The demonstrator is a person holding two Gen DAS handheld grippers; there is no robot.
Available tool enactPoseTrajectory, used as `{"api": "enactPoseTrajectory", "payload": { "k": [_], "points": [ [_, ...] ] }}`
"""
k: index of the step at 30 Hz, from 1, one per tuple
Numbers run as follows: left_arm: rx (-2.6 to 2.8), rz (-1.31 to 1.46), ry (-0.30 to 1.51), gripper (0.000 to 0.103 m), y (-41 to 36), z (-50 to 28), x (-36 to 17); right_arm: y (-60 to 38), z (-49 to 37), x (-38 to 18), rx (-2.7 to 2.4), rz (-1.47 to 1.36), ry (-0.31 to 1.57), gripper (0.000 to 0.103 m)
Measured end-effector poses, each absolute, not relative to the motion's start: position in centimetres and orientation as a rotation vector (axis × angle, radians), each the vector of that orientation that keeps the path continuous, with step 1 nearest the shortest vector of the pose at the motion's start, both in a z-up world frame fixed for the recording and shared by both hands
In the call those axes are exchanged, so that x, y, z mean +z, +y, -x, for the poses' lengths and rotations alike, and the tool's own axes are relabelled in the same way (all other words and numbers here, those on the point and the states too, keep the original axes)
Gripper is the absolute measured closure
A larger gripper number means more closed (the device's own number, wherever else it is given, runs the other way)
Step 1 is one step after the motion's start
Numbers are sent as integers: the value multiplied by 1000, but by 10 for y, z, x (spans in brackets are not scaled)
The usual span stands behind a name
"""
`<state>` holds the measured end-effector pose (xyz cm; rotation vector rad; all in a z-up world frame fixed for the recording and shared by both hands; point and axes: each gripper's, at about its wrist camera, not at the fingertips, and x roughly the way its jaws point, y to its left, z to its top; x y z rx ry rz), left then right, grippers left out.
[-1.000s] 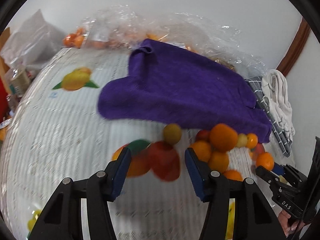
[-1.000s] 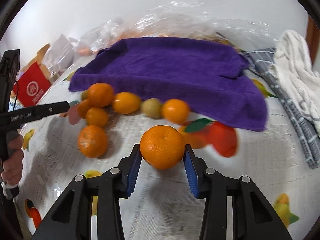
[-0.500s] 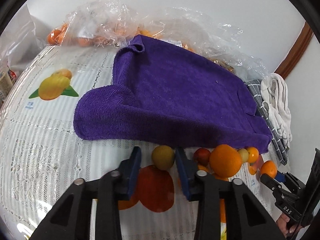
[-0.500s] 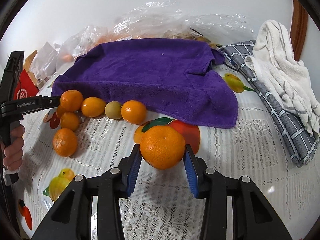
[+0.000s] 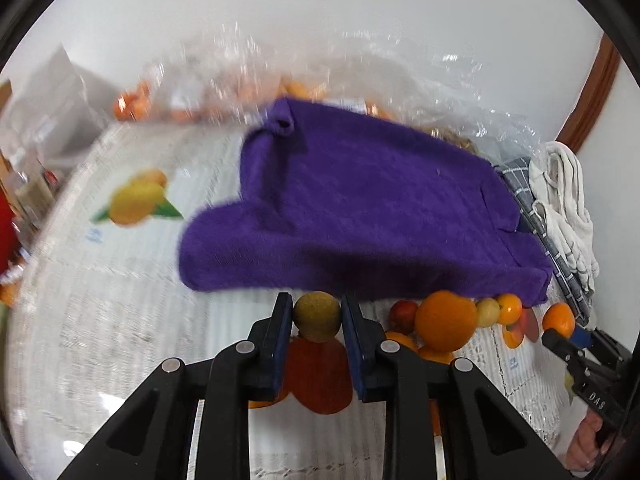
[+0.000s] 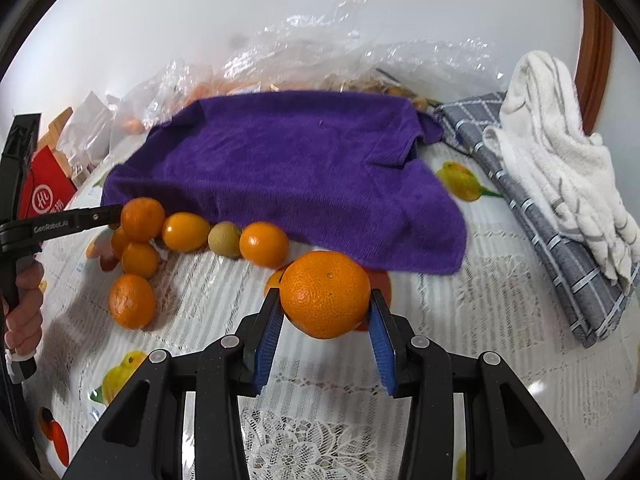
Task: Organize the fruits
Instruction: 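Carry the orange in the right gripper while the left gripper carries the small fruit over the towel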
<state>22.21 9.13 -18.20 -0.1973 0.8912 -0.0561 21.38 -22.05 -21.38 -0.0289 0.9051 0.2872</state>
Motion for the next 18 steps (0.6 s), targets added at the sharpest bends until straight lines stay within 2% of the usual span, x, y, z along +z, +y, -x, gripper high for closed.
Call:
{"api": "enactPoseTrajectory", "payload": {
  "k": [10,18],
  "points": [
    [72,66,698,79,91,-220,-99,-237,-247,-172,227,11,836,61],
    [190,41,595,79,86,-252,-74,-241,-275,-141,201,-22,779,61]
  ]
}}
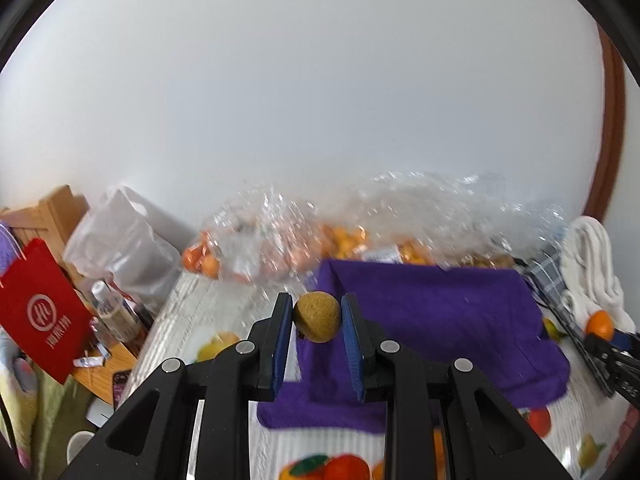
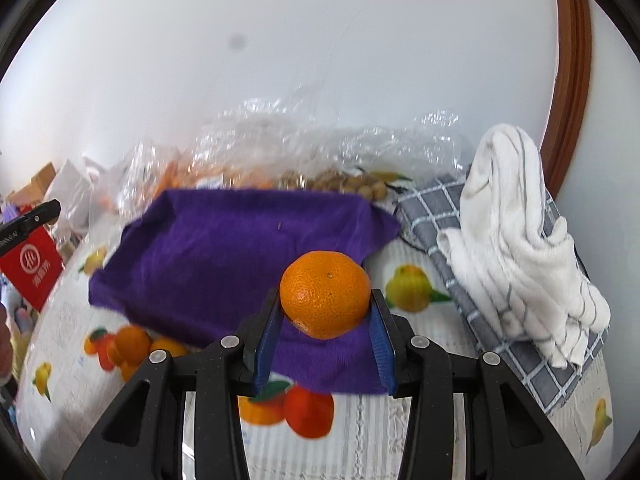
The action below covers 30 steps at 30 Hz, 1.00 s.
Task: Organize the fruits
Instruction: 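Carry the orange in the right gripper while the left gripper carries the small fruit over the towel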
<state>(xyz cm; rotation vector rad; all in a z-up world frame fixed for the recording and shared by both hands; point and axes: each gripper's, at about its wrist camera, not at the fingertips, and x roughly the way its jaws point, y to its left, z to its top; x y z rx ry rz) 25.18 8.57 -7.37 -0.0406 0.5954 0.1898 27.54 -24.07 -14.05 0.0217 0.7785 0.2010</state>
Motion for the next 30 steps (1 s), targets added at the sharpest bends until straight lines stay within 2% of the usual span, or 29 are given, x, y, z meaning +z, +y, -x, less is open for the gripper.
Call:
{"api": "enactPoseTrajectory", "payload": {
  "k": [13,30],
  "points": [
    [214,53,662,79,79,-300,-102,-231,-322,-144,165,-46,775,61],
    [100,50,830,79,65,-352,-164,-214,-378,-198,164,-36,871,61]
  ]
}}
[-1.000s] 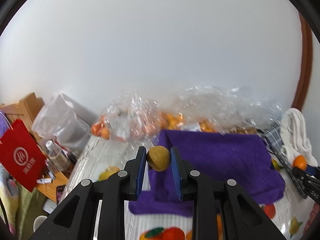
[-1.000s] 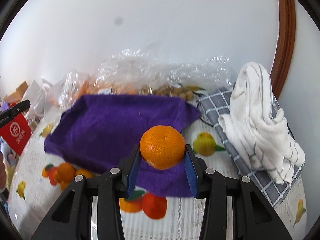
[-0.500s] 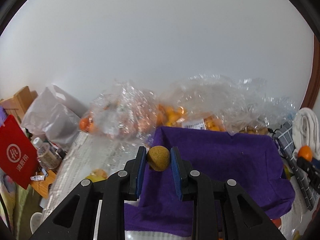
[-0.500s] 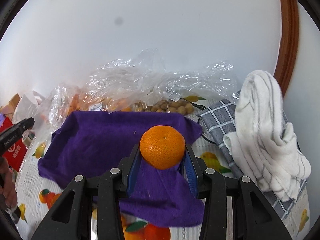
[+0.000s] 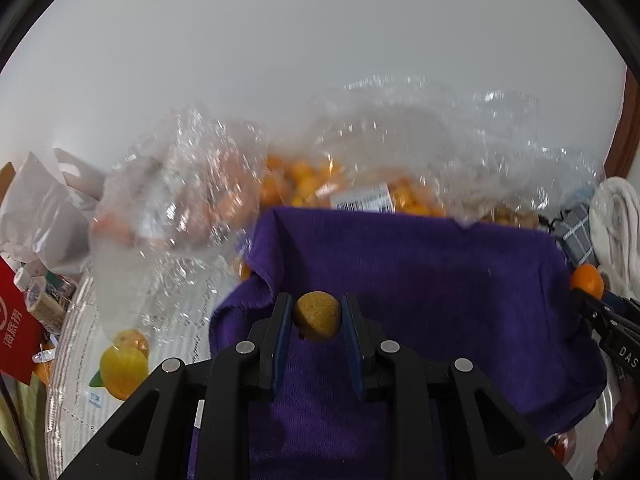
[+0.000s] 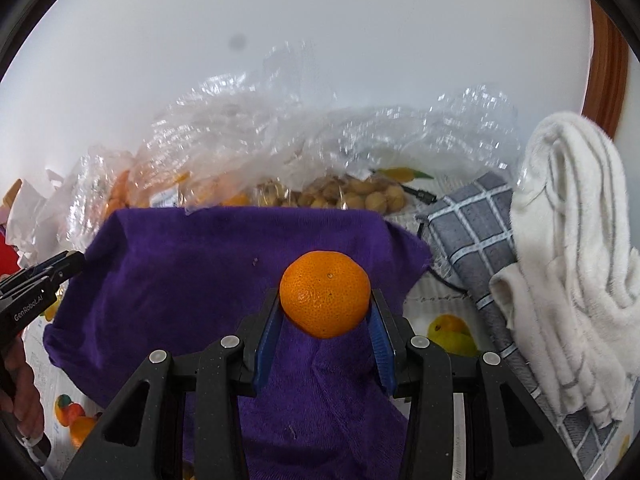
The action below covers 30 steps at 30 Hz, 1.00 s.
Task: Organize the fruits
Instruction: 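Carry the orange in the right gripper while the left gripper carries the small fruit over the towel, then open the right gripper onto the purple towel while the left gripper releases its small fruit there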
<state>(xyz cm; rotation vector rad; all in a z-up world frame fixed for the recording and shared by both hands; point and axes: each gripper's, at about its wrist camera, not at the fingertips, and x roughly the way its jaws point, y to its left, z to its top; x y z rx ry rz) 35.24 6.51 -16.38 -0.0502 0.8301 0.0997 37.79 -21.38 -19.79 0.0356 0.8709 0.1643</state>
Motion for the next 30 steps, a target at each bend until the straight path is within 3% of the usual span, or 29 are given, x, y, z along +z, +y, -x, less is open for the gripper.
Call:
{"api": "enactPoseTrajectory", "payload": {
  "k": [23,28,30],
  "points": [
    [82,37,954,79,63,-364,-201,-199,-389,-234,169,18,962,60],
    [78,34,969,76,60,-374,-204,-199,-387,-228,189,15,952,48],
    [68,52,974,71,61,-375,-203,-197,-385,-223,187,29,944,37]
  ]
}}
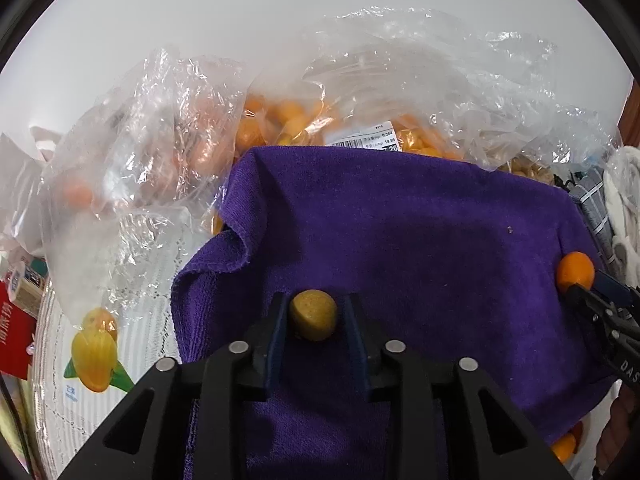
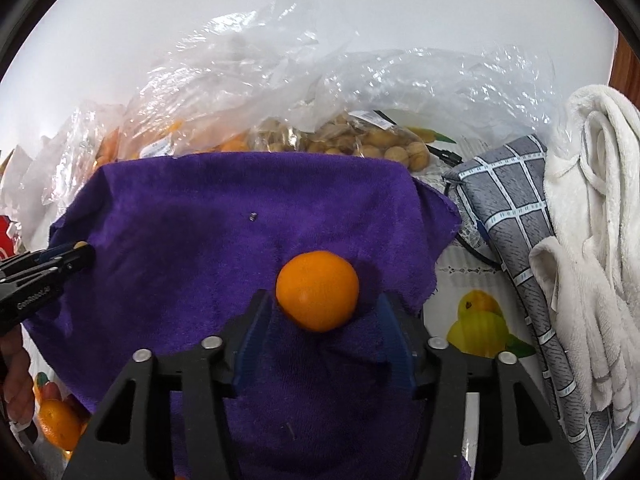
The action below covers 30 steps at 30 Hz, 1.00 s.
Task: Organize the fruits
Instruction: 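Open the right gripper onto the purple towel while the left gripper releases its small fruit there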
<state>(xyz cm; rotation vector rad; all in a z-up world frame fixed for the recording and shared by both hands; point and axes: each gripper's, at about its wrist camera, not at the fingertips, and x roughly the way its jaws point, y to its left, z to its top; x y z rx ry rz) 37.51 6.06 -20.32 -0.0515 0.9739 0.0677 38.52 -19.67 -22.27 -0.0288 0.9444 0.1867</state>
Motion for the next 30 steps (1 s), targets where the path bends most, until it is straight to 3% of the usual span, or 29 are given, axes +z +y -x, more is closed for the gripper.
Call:
{"api": "enactPoseTrajectory", "payload": {
  "k": [4,18,30],
  "points": [
    [67,62,945,46,65,-372,-192,-196,-379,-208,186,40,914,29],
    [37,99,771,46,63,-339,-131,-218,-332,-162,96,-37,810,26],
    [-4,25,700,46,50,-295,-95,-236,-290,-159,112,-42,879,30]
  ]
}}
